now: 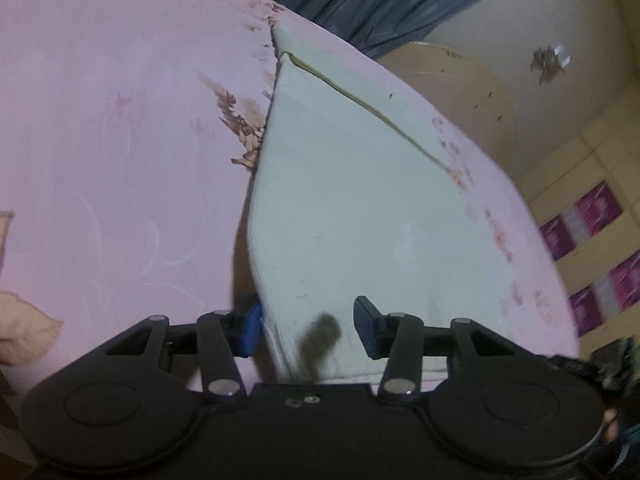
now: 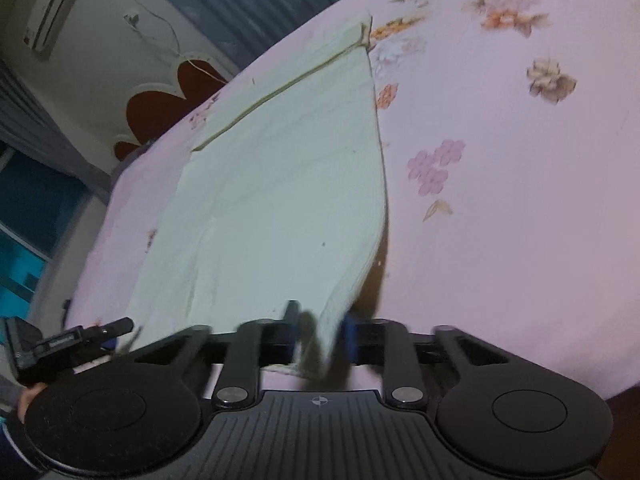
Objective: Fold small clothes
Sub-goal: 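Close the left tool on the sweater hem edge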
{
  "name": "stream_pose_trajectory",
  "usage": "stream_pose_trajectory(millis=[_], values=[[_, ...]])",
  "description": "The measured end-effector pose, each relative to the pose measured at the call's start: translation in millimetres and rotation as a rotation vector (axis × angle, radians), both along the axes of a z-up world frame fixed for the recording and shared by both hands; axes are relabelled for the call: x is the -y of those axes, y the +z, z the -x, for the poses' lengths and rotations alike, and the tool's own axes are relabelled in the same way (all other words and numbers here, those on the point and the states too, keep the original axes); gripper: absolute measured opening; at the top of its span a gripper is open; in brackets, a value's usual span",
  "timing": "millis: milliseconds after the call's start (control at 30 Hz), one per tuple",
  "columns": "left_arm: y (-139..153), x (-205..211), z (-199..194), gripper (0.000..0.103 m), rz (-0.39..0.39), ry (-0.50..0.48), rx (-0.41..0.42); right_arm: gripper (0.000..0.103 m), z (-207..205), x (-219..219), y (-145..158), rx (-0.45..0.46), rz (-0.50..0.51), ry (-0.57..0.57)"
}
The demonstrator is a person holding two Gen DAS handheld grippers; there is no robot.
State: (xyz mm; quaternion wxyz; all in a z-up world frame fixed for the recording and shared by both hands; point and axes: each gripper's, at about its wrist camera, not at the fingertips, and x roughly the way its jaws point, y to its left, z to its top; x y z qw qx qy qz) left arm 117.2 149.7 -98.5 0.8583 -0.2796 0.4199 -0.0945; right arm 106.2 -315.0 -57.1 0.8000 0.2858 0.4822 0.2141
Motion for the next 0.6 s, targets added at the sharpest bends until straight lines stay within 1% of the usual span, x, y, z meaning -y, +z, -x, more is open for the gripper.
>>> stream_pose_trajectory(millis=[100, 167, 233, 267, 333, 433, 500, 600], values=[[-5.3, -2.1, -2.5, 0.041, 0.062, 0.008, 0.001, 0.021, -5.8, 3.9, -3.3, -0.011, -0.049, -0.023], [-8.1, -3.4, -4.4, 0.033, 0.089, 0.019, -0.002, 0.021, -9.2, 4.0, -5.1, -0.017, -0.068, -0.025], [-7.8, -4.9, -4.8, 0.028, 0.097, 0.029, 0.001, 0.021, -11.0, 3.6, -5.7, -0.016, -0.076, -0.019], [-7.0, -5.9, -5.3, 0.028, 0.100, 0.033, 0.006, 0.021, -12.1, 3.7, -5.0, -0.014, -0.081, -0.024], [-5.4, -6.7, -8.5, 0.028, 0.078, 0.038, 0.007, 0.021, -18.8, 7.7, -4.3, -0.003, -0.092, -0.041], [-5.7, -7.8, -16.5, 0.028, 0.069, 0.035, 0.006, 0.021, -32.6, 11.4, -5.8, 0.000, -0.076, -0.066], [-7.7, -6.0, -19.5, 0.028, 0.072, 0.032, -0.002, 0.021, -38.3, 12.8, -11.3, -0.025, -0.094, -0.066], [-6.6, -2.0, -13.5, 0.028, 0.060, 0.015, -0.003, 0.021, -30.9, 12.6, -10.9, -0.028, -0.103, -0.038]])
